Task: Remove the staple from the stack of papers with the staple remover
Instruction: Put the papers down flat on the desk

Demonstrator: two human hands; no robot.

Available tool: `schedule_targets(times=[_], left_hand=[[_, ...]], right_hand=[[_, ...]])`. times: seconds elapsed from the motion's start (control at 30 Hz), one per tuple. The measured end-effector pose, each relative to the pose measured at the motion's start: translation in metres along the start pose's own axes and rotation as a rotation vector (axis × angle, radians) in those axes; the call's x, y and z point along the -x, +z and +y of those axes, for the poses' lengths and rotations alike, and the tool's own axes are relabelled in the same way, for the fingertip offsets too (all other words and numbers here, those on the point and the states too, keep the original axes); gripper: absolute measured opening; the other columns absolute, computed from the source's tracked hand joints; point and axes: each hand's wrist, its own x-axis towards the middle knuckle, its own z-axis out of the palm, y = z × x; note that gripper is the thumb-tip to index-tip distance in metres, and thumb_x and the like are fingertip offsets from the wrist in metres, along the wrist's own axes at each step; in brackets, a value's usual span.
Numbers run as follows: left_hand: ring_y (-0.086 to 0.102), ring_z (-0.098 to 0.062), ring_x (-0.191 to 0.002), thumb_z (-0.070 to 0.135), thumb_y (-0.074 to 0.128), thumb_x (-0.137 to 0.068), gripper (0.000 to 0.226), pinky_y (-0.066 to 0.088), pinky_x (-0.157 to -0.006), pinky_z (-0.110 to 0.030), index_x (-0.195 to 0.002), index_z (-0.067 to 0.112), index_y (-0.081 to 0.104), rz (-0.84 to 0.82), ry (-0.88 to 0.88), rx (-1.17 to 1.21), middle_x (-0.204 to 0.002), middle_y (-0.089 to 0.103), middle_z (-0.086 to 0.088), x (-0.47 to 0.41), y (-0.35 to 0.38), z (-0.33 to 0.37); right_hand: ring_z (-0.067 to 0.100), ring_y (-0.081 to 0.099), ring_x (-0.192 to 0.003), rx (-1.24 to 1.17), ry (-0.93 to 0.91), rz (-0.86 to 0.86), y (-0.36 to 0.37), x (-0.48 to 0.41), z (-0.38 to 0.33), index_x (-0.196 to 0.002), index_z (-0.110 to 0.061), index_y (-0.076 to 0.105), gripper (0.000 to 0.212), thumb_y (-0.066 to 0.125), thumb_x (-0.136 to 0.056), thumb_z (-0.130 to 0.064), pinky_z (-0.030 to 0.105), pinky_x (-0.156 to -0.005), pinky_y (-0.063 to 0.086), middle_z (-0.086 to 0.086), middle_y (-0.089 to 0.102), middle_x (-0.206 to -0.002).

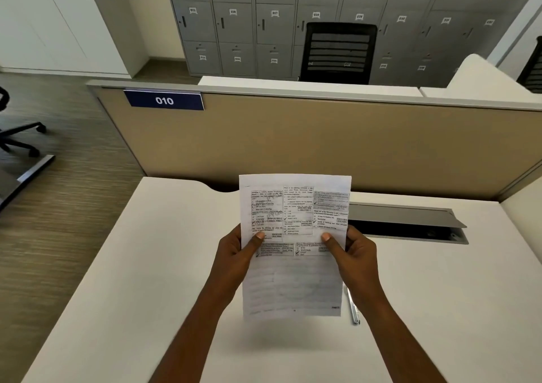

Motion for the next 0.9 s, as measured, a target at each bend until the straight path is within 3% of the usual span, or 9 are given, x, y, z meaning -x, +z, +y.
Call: schedule_targets(times=[0.13,0.23,0.33,0.47,0.53,0.6,0.73,0.9], left_hand=[[0.074,-0.021,-0.111,0.016,0.064,-0.101,0.026,0.062,-0.092,-0.035,-0.126,0.021,0.071,-0.018,-0.041,-0.031,-0.120,0.078,0.002,0.002,-0.001,-0.010],[0.075,-0.020,-0.110,0.017,0.065,-0.101,0.025,0.060,-0.093,-0.039,-0.125,0.022,0.072,0.012,-0.060,-0.030,-0.119,0.078,0.002,0.003,0.001,-0.020],[0.075,-0.021,-0.110,0.016,0.065,-0.101,0.026,0.059,-0.096,-0.043,-0.125,0.020,0.072,0.040,-0.101,-0.003,-0.119,0.078,0.001,0.002,0.003,-0.033],[0.075,-0.021,-0.110,0.013,0.065,-0.100,0.026,0.059,-0.097,-0.045,-0.125,0.019,0.072,0.058,-0.159,0.010,-0.119,0.079,0.000,-0.005,0.010,-0.051],[0.074,-0.022,-0.112,0.014,0.066,-0.101,0.029,0.059,-0.097,-0.046,-0.129,0.020,0.068,0.053,-0.189,-0.008,-0.122,0.077,-0.001,-0.008,0.012,-0.060],[0.074,-0.023,-0.111,0.016,0.067,-0.101,0.031,0.059,-0.096,-0.050,-0.131,0.024,0.064,0.049,-0.243,-0.065,-0.122,0.077,-0.003,-0.012,0.013,-0.073],[0.074,-0.029,-0.105,0.013,0.064,-0.101,0.031,0.060,-0.092,-0.059,-0.130,0.021,0.059,0.061,-0.387,-0.217,-0.115,0.076,-0.010,-0.010,0.010,-0.111],[0.074,-0.030,-0.099,0.007,0.062,-0.098,0.030,0.064,-0.083,-0.053,-0.127,0.017,0.065,0.092,-0.494,-0.345,-0.106,0.076,-0.012,-0.005,0.010,-0.151]], right_hand=[[0.018,0.075,-0.101,-0.051,0.011,0.038,0.000,-0.001,0.000,-0.118,-0.017,0.072,0.026,0.071,-0.092,-0.013,0.027,-0.078,0.062,-0.002,0.078,-0.113],[0.015,0.076,-0.098,-0.040,0.045,0.024,-0.006,-0.001,0.004,-0.118,-0.018,0.070,0.026,0.071,-0.092,-0.015,0.025,-0.076,0.061,-0.004,0.078,-0.111],[0.015,0.075,-0.097,0.071,0.137,0.001,-0.013,0.004,0.024,-0.113,-0.018,0.069,0.022,0.072,-0.091,-0.011,0.025,-0.076,0.061,-0.003,0.078,-0.108],[0.011,0.075,-0.090,0.193,0.222,0.090,-0.025,0.014,0.062,-0.103,-0.018,0.071,0.015,0.070,-0.092,-0.008,0.027,-0.078,0.060,-0.005,0.079,-0.101],[0.009,0.075,-0.088,0.206,0.249,0.120,-0.028,0.014,0.075,-0.099,-0.021,0.071,0.014,0.070,-0.092,-0.009,0.020,-0.073,0.058,-0.010,0.079,-0.095],[0.010,0.074,-0.089,0.216,0.285,0.136,-0.029,0.011,0.086,-0.097,-0.022,0.072,0.015,0.069,-0.092,-0.008,0.020,-0.073,0.057,-0.010,0.079,-0.094],[0.017,0.073,-0.094,0.232,0.363,0.175,-0.032,0.007,0.111,-0.101,-0.016,0.073,0.017,0.067,-0.092,-0.003,0.032,-0.084,0.057,-0.002,0.078,-0.098],[0.021,0.070,-0.093,0.334,0.472,0.209,-0.035,0.012,0.140,-0.107,-0.009,0.073,0.018,0.067,-0.091,-0.003,0.025,-0.077,0.051,0.001,0.075,-0.098]])
